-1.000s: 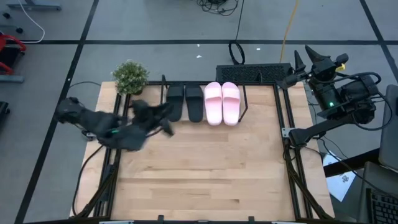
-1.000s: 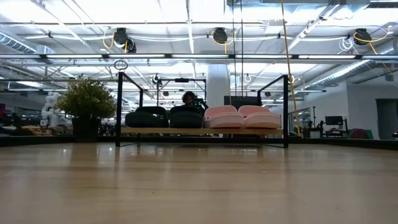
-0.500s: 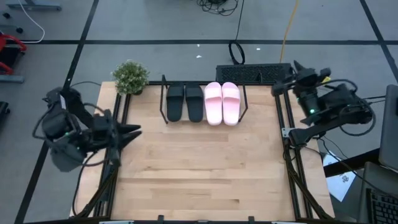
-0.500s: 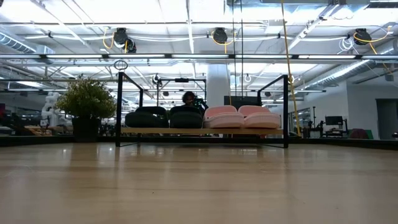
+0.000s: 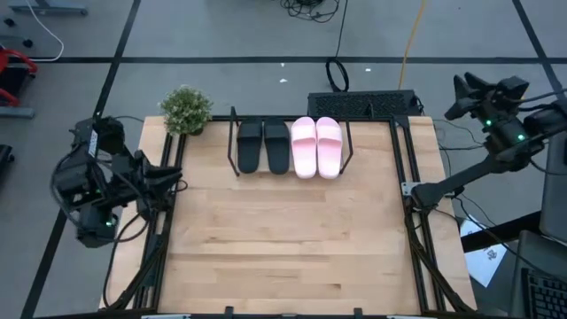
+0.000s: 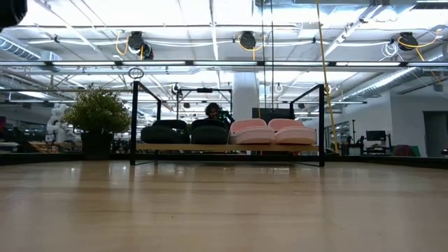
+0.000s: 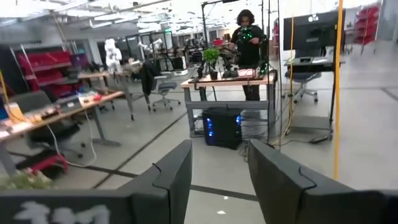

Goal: Pick and place slides into the shelf
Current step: Return to Home Position

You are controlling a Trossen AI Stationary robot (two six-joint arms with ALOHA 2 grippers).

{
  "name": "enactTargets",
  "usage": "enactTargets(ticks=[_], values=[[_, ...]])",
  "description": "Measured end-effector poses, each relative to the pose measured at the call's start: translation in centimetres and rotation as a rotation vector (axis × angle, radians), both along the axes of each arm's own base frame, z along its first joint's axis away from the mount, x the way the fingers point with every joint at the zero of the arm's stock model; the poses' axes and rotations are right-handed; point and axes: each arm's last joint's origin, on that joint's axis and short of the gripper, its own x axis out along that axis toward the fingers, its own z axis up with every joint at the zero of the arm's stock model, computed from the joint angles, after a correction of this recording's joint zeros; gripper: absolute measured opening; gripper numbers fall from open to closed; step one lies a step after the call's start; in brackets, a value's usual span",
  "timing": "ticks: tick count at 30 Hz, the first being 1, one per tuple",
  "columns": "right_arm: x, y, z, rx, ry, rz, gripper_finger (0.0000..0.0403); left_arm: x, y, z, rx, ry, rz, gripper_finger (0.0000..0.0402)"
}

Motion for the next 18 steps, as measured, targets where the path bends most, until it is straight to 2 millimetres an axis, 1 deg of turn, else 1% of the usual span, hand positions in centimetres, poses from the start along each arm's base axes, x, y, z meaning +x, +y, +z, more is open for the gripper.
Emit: enactTargets(ticks=[2, 5, 8, 12, 15, 18], values=[[-0.3, -0.1, -0.3, -0.017, 0.042, 0.005, 0.0146, 0.1, 0.3, -1.8, -0.036, -0.033, 0.027, 0.0088], [-0.2, -0.1, -0.7, -0.039, 0.097, 0.008, 0.0146, 0.8, 0.2, -4.8, -0.074, -0.073, 0.089, 0.0088], [0.6, 0.2, -1.3, -0.063, 0.152, 0.009, 0.0146, 1.7, 0.4, -7.9, -0.112, -0.091, 0.161, 0.0088], [1.8, 0.7, -2.4, -0.101, 0.186, 0.022, 0.0146, 2.8, 0.8, -11.3, -0.195, -0.114, 0.255, 0.0088], [3.0, 1.2, -3.6, -0.143, 0.193, 0.047, 0.0146, 3.7, 1.0, -13.0, -0.236, -0.14, 0.315, 0.0088], [4.2, 1.7, -5.0, -0.159, 0.194, 0.062, 0.0146, 4.5, 1.0, -13.8, -0.282, -0.131, 0.353, 0.0088]])
